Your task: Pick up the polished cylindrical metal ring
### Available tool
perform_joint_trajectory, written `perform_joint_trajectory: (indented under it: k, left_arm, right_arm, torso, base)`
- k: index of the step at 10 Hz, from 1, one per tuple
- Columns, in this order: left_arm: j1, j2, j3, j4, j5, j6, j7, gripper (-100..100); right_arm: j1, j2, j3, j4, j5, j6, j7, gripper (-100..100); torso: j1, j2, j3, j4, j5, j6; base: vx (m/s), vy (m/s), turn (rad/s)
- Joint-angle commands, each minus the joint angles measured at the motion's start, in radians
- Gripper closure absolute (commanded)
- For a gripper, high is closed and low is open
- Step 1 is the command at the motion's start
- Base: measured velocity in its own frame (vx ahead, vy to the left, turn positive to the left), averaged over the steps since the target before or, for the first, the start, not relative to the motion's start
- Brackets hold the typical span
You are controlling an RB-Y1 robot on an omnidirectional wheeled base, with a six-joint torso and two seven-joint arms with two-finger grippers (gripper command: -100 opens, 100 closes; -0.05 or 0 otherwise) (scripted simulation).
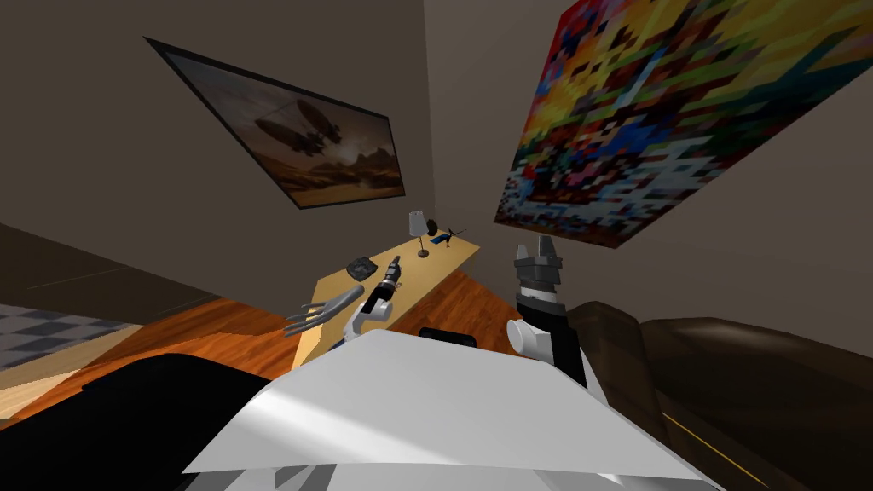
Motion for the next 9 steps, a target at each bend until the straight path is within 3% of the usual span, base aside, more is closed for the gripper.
perform_joint_trajectory:
  k: [1,7,8,9]
  left_arm:
    - [-0.026,0.007,-0.002,0.05,0.007,0.036,-0.002,-100]
    - [-0.103,0.05,-0.002,0.231,0.036,0.175,-0.007,-100]
    - [-0.103,0.05,-0.002,0.231,0.036,0.177,-0.007,-100]
    - [-0.124,0.063,-0.002,0.264,0.043,0.213,-0.008,-100]
  right_arm:
    - [0.0,0.0,0.0,0.0,0.0,0.0,0.0,0]
    - [0.0,0.0,0.0,0.0,0.0,0.0,0.0,0]
    - [0.0,0.0,0.0,0.0,0.0,0.0,0.0,0]
    - [0.0,0.0,0.0,0.0,0.0,0.0,0.0,0]
  torso:
    - [0.0,0.0,0.0,0.0,0.0,0.0]
    - [0.0,0.0,0.0,0.0,0.0,0.0]
    - [0.0,0.0,0.0,0.0,0.0,0.0]
    - [-0.001,0.0,0.0,0.0,0.0,0.0]
  base:
    - [-0.004,0.015,-0.105]
    - [-0.006,0.016,-0.1]
    - [-0.009,0.008,-0.047]
    - [-0.013,0.006,-0.097]
